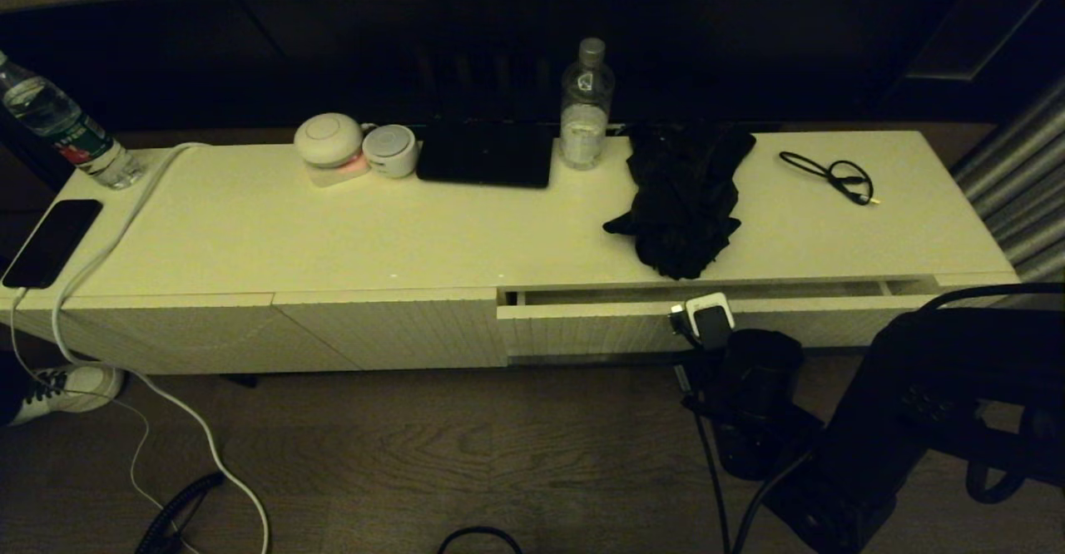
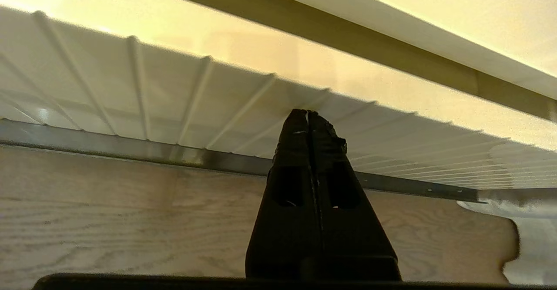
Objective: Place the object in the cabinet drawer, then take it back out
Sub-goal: Close the drawer
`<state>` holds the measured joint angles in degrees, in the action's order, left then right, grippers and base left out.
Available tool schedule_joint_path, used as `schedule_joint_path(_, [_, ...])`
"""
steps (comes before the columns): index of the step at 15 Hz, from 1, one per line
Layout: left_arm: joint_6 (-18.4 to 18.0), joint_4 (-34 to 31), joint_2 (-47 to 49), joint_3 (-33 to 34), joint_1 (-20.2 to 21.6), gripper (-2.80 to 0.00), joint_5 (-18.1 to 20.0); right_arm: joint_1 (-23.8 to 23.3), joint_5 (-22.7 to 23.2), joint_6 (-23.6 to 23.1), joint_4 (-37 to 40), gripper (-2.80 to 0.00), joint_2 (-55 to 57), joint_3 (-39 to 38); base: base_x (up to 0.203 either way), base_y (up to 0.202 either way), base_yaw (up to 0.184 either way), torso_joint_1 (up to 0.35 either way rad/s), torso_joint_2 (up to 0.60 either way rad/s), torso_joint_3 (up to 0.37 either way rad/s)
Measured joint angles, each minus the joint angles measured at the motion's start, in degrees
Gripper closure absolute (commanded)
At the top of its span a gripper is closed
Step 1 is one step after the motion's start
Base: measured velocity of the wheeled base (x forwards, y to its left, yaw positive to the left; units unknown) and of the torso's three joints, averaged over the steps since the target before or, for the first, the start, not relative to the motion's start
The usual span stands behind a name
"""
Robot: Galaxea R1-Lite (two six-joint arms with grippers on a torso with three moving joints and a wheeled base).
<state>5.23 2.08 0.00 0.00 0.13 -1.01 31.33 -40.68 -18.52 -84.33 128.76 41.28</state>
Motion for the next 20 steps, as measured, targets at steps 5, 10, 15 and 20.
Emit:
schedule_joint_path(5, [0.0,0.0,0.0,0.0,0.0,0.00,0.0,0.0,0.0,-0.1,0.0,0.00,2.7,3.8,0.000,0.000,0.000,0.000,0.00,0.000])
schedule_joint_path(10, [0.0,0.0,0.0,0.0,0.0,0.00,0.0,0.0,0.0,-0.3,0.0,0.00,4.7,7.0,0.000,0.000,0.000,0.000,0.00,0.000])
schedule_joint_path(15, [0.0,0.0,0.0,0.0,0.0,0.00,0.0,-0.8,0.1,-0.5,0.2,0.00,5.2,8.9,0.000,0.000,0.000,0.000,0.00,0.000])
schedule_joint_path(20, [0.0,0.0,0.0,0.0,0.0,0.00,0.0,-0.9,0.0,-0.5,0.2,0.00,4.7,9.0,0.000,0.000,0.000,0.000,0.00,0.000])
